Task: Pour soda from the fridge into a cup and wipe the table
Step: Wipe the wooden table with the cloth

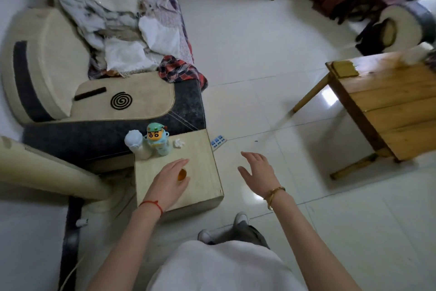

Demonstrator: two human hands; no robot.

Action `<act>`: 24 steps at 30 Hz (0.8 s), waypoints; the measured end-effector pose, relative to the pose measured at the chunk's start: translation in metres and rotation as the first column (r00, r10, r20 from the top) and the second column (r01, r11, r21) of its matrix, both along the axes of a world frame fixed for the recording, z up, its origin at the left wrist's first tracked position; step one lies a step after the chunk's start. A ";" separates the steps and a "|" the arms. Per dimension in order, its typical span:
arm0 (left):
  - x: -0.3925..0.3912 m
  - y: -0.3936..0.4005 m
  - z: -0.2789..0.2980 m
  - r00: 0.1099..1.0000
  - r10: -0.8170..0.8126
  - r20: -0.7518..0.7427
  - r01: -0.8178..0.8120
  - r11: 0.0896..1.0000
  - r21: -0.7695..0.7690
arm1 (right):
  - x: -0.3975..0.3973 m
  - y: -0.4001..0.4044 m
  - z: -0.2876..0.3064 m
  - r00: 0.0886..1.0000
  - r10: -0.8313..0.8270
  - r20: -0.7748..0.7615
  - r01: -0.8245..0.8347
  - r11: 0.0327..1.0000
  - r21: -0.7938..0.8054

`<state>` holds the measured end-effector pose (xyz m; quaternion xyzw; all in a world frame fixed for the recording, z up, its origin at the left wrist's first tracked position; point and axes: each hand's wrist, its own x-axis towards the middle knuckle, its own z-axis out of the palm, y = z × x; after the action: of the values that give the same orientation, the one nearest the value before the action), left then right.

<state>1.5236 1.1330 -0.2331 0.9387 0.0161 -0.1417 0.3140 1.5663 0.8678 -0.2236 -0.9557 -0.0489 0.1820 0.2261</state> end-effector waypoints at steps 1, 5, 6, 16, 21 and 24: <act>0.003 -0.005 0.006 1.000 -0.024 -0.002 0.024 1.000 0.001 | -0.003 -0.009 0.006 1.000 -0.027 0.013 0.026 1.000 0.003; 0.017 -0.028 0.027 0.994 -0.105 0.022 0.105 0.994 0.023 | -0.014 -0.046 0.027 0.987 -0.145 0.061 0.145 0.989 0.005; 0.021 -0.035 0.031 0.992 -0.126 0.025 0.126 0.992 0.028 | -0.018 -0.056 0.031 0.982 -0.176 0.067 0.176 0.984 0.008; 0.056 -0.157 0.052 0.931 -0.364 0.033 0.364 0.931 0.027 | -0.059 -0.174 0.041 0.913 -0.395 0.106 0.393 0.919 0.040; 0.067 -0.258 0.065 0.883 -0.464 0.074 0.463 0.886 0.027 | -0.082 -0.262 0.051 0.865 -0.487 0.123 0.484 0.873 0.055; 0.067 -0.327 0.074 0.862 -0.498 0.095 0.499 0.867 0.018 | -0.096 -0.324 0.062 0.837 -0.528 0.144 0.526 0.849 0.053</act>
<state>1.5906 0.8061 -0.1594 0.9155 -0.2425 -0.1727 0.2705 1.4703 0.5435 -0.1621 -0.9420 0.1976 0.0387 0.2684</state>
